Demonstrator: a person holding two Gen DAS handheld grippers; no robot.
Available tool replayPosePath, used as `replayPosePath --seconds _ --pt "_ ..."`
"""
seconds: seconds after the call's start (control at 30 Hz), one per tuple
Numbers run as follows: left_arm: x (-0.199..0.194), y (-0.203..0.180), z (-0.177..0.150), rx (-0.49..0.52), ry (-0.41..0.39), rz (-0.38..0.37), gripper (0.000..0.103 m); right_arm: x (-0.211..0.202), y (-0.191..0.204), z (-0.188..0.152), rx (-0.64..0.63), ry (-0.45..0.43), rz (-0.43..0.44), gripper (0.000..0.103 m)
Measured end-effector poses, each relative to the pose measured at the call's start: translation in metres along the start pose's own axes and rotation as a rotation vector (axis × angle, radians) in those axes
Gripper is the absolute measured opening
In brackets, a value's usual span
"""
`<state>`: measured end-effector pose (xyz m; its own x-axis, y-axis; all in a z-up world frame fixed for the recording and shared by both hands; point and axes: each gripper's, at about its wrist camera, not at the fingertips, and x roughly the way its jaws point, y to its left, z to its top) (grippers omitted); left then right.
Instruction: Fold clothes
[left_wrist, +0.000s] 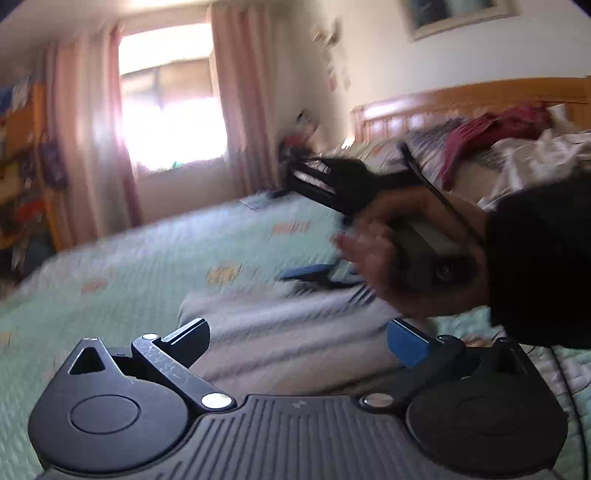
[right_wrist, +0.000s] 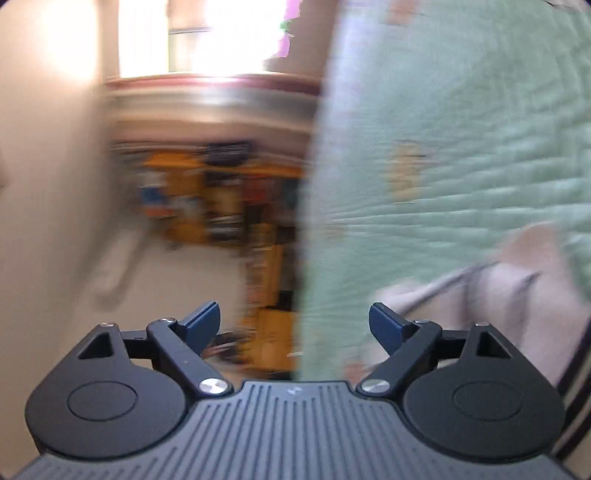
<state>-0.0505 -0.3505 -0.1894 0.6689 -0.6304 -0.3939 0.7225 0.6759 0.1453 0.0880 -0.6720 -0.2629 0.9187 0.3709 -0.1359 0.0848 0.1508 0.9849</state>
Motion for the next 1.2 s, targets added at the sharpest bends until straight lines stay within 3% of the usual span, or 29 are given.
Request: replayPosePath --seconds 0.03,0.07,0.1,0.13,0.27,0.3,0.4,0.47,0.5,0.53,0.57,0.6,0.67,0.73,0.8,0.87,0.97,1.03,1.1,1.2 --pt "0.001 0.005 -0.004 -0.024 0.024 -0.001 0.101 0.0 -0.018 0.005 0.001 -0.024 -0.065 0.061" --pt "-0.002 0.008 -0.008 -0.043 0.026 -0.005 0.101 -0.012 -0.047 0.003 0.037 -0.063 -0.091 0.026" --pt "-0.005 0.009 -0.011 -0.051 0.02 -0.008 0.101 -0.026 -0.069 0.0 0.106 -0.109 -0.099 0.015" --pt "-0.007 0.01 -0.013 -0.053 0.016 -0.011 0.101 -0.037 -0.076 -0.004 0.139 -0.131 -0.093 0.016" --pt "-0.011 0.013 -0.007 -0.064 -0.002 -0.019 0.102 -0.06 -0.048 -0.014 0.082 -0.139 -0.017 0.077" --pt "-0.011 0.012 -0.005 -0.056 -0.004 -0.02 0.102 -0.055 -0.035 -0.015 0.06 -0.135 -0.001 0.085" --pt "-0.008 0.005 -0.008 -0.01 0.025 -0.018 0.102 -0.021 -0.006 -0.013 0.044 -0.102 -0.002 0.087" --pt "-0.005 0.0 -0.011 0.025 0.053 -0.008 0.102 -0.006 -0.012 -0.01 0.038 -0.061 -0.128 0.086" --pt "-0.01 0.0 -0.013 0.027 0.052 -0.01 0.102 -0.001 -0.016 -0.009 0.03 -0.04 -0.2 0.064" --pt "-0.016 0.003 -0.012 0.018 0.046 -0.017 0.102 -0.006 -0.017 -0.009 0.015 -0.037 -0.259 0.05" --pt "-0.023 0.006 -0.011 0.005 0.037 -0.024 0.102 -0.019 -0.012 -0.013 0.004 -0.054 -0.261 0.051" --pt "-0.031 0.008 -0.011 -0.007 0.025 -0.029 0.102 -0.034 -0.005 -0.019 -0.004 -0.077 -0.239 0.063" --pt "-0.046 0.009 -0.014 -0.012 0.006 -0.027 0.102 -0.065 0.016 -0.041 -0.039 -0.105 -0.142 0.079" --pt "-0.058 0.006 -0.02 -0.001 0.007 -0.028 0.102 -0.087 0.034 -0.071 -0.091 -0.079 -0.043 0.087" --pt "-0.064 0.0 -0.029 0.024 0.04 -0.049 0.102 -0.096 0.041 -0.104 -0.148 -0.005 -0.018 0.088" --pt "-0.066 -0.006 -0.04 0.063 0.1 -0.067 0.102 -0.1 0.027 -0.131 -0.146 0.064 -0.075 0.088" --pt "-0.077 -0.008 -0.054 0.09 0.144 -0.053 0.102 -0.123 -0.013 -0.155 -0.023 0.069 -0.082 0.07" --pt "-0.093 -0.006 -0.055 0.087 0.131 -0.065 0.102 -0.147 -0.014 -0.166 0.002 0.053 -0.094 0.072" --pt "-0.107 -0.006 -0.054 0.085 0.105 -0.073 0.102 -0.157 0.006 -0.179 -0.08 0.066 -0.1 0.082" --pt "-0.112 -0.004 -0.046 0.076 0.087 -0.075 0.102 -0.159 0.027 -0.197 -0.2 0.127 -0.075 0.088"
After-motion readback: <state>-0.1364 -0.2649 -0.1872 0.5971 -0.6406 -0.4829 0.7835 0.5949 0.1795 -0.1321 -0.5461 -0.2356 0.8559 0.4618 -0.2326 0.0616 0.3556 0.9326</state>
